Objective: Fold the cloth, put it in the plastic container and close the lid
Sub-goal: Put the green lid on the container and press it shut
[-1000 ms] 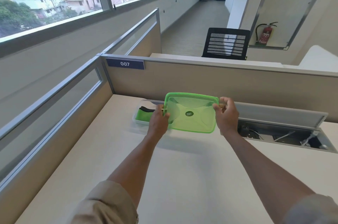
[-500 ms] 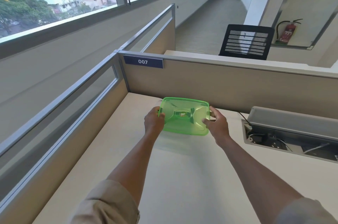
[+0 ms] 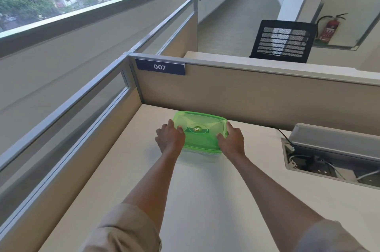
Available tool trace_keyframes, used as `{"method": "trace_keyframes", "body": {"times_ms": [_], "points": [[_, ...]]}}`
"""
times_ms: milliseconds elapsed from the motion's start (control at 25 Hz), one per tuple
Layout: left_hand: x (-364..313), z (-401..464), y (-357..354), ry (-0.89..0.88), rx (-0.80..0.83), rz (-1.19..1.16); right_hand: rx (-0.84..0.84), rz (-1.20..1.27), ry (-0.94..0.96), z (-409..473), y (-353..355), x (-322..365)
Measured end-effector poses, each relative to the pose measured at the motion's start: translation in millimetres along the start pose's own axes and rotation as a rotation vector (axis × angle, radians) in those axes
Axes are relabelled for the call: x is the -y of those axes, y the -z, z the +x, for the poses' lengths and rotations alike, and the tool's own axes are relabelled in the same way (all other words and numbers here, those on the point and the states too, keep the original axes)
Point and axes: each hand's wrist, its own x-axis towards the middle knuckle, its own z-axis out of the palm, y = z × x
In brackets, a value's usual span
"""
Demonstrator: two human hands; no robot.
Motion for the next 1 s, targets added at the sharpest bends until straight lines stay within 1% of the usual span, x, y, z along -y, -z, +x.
{"method": "trace_keyframes", "body": {"times_ms": [320, 520, 600, 840, 1000], "points": [[-4.0, 5.9, -8.1, -0.036, 0.022, 0.094, -0.018, -0.107, -0.007, 0.4, -9.9, -6.8], [2.1, 12.1, -13.0, -0.090, 0.079, 0.090, -0.053, -0.231, 0.029, -0.4, -13.5, -5.7], [6.4, 12.7, -15.6, -0.118, 0.078, 0.081, -0.060, -0.274, 0.023, -2.1, -16.3, -4.7], [16.9, 9.1, -19.1, -0.153, 0.074, 0.064, -0.050, -0.338, 0.019, -4.3, -23.4, -9.8], [16.0, 10.2, -15.1, -0.186, 0.105, 0.119, -0.026, -0.397, 0.035, -1.8, -25.5, -12.7]]}}
